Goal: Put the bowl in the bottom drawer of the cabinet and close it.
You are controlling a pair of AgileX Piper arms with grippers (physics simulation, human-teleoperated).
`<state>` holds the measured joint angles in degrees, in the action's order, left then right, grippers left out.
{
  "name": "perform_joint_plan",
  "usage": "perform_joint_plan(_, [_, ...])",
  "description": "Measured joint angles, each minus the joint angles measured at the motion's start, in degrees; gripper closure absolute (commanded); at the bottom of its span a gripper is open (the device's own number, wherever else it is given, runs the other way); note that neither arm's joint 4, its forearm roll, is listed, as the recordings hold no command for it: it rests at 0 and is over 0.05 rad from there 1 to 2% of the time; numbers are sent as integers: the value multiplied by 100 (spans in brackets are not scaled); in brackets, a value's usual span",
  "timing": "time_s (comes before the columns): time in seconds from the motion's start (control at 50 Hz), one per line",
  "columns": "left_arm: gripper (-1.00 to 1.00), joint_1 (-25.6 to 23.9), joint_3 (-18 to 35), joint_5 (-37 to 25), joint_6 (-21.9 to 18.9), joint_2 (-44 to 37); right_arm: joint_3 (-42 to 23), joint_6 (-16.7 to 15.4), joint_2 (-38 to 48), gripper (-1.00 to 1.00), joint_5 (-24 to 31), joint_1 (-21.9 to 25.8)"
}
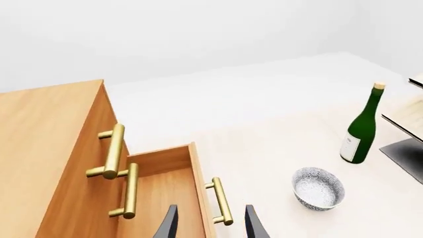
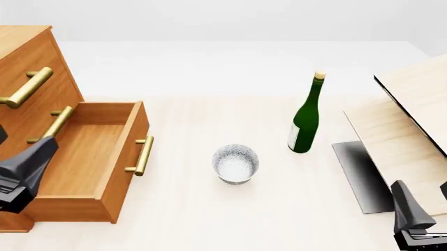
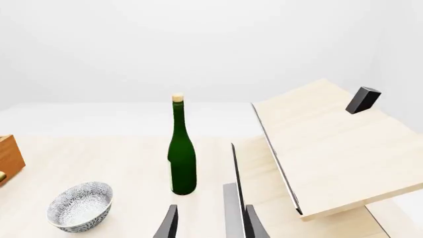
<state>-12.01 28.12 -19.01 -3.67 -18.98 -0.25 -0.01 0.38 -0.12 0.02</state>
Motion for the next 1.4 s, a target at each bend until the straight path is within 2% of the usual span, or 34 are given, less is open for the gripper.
perform_joint_plan(0.64, [-100,-141,714,-741,382,-1034,0,0,0,-100,0,0])
perform_joint_plan(1.4, [-100,-59,846,-882,587,-2120,0,0,0,-100,0,0])
